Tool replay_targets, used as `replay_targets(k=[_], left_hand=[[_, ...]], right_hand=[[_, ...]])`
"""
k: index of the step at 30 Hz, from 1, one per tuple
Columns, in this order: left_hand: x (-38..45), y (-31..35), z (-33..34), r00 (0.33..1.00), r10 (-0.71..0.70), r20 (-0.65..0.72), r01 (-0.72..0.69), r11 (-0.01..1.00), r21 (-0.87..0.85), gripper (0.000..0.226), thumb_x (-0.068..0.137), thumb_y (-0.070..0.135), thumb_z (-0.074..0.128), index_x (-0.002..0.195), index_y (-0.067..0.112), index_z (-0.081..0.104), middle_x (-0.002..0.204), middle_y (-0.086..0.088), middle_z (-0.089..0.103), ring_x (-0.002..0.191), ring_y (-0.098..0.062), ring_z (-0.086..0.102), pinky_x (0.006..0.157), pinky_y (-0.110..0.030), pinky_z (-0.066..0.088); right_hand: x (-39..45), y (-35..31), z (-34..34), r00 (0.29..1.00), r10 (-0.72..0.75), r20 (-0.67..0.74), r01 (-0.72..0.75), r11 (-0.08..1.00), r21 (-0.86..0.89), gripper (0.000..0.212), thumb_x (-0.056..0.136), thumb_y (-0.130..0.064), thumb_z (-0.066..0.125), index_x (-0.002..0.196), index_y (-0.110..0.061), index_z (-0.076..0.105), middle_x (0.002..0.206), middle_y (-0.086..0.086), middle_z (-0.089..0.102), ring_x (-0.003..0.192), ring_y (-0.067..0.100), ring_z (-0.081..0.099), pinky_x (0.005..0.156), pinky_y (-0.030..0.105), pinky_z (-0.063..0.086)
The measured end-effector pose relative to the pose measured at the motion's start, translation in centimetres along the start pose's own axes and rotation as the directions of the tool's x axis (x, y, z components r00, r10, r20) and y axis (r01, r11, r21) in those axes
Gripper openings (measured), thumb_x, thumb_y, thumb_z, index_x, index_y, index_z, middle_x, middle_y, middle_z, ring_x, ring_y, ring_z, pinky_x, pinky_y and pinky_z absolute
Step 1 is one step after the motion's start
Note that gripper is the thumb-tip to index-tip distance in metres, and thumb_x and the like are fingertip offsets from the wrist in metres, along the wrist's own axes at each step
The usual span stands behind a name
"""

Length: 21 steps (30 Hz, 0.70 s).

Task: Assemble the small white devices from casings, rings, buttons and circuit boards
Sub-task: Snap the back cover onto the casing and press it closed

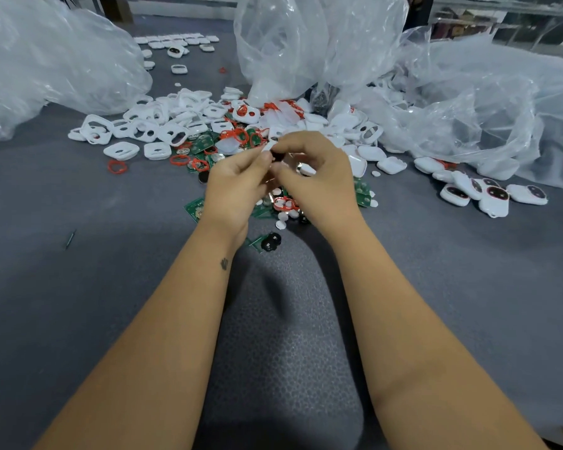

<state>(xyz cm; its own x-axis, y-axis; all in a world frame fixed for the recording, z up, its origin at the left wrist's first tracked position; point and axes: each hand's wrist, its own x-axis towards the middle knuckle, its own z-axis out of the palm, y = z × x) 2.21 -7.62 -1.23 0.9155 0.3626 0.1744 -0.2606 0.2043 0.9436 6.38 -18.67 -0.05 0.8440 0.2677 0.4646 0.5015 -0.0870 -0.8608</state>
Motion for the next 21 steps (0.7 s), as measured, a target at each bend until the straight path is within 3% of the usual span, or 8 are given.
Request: replay_targets(k=[4, 9, 13, 17, 21], left_hand=[[0.09, -0.03, -0.05, 1.000, 0.012, -0.007, -0.012, 1.000, 0.019, 0.021, 0.099, 0.011, 0.054, 0.097, 0.022, 0.072, 0.095, 0.005, 0.076, 0.094, -0.009, 0.070, 0.079, -0.021, 0.054], [0.07, 0.26, -0.02, 0.999, 0.006, -0.041, -0.010, 0.994, -0.112, 0.021, 0.097, 0.015, 0.057, 0.089, 0.009, 0.075, 0.087, -0.006, 0.076, 0.083, -0.016, 0.073, 0.073, -0.022, 0.056], [0.33, 0.28, -0.15, 1.000, -0.005, 0.019, 0.007, 0.994, -0.108, 0.020, 0.096, 0.006, 0.056, 0.094, 0.011, 0.074, 0.093, -0.005, 0.076, 0.091, -0.016, 0.071, 0.079, -0.024, 0.055], [0.48, 0.21, 0.04, 0.999, 0.010, 0.031, -0.008, 0.998, -0.057, 0.023, 0.096, 0.002, 0.053, 0.097, 0.014, 0.073, 0.096, -0.002, 0.076, 0.094, -0.015, 0.070, 0.081, -0.024, 0.055], [0.30, 0.04, 0.22, 0.997, 0.034, 0.064, -0.036, 0.999, 0.025, 0.024, 0.094, 0.001, 0.055, 0.102, 0.016, 0.072, 0.099, -0.001, 0.075, 0.096, -0.014, 0.069, 0.087, -0.027, 0.055]], right_hand=[[0.43, 0.07, -0.55, 0.988, 0.146, -0.043, -0.144, 0.989, 0.039, 0.023, 0.086, -0.006, 0.064, 0.106, -0.016, 0.069, 0.100, -0.005, 0.067, 0.092, 0.006, 0.061, 0.087, 0.022, 0.052], [0.36, 0.19, -0.72, 0.972, 0.233, 0.024, -0.233, 0.952, 0.201, 0.012, 0.086, -0.008, 0.070, 0.097, -0.008, 0.068, 0.086, 0.006, 0.067, 0.076, 0.010, 0.062, 0.069, 0.019, 0.052], [0.49, 0.25, -0.86, 0.957, 0.282, 0.073, -0.291, 0.919, 0.264, 0.013, 0.087, -0.007, 0.068, 0.099, -0.005, 0.067, 0.083, 0.010, 0.065, 0.066, 0.008, 0.059, 0.059, 0.018, 0.047], [0.49, 0.13, -0.86, 0.966, 0.254, 0.039, -0.255, 0.934, 0.250, 0.007, 0.086, -0.006, 0.066, 0.088, -0.012, 0.069, 0.076, 0.003, 0.066, 0.065, 0.005, 0.058, 0.061, 0.016, 0.045], [0.35, 0.04, -0.79, 0.975, 0.218, -0.034, -0.202, 0.945, 0.255, 0.004, 0.083, -0.006, 0.068, 0.086, -0.008, 0.070, 0.077, 0.007, 0.066, 0.071, 0.013, 0.058, 0.066, 0.023, 0.049]])
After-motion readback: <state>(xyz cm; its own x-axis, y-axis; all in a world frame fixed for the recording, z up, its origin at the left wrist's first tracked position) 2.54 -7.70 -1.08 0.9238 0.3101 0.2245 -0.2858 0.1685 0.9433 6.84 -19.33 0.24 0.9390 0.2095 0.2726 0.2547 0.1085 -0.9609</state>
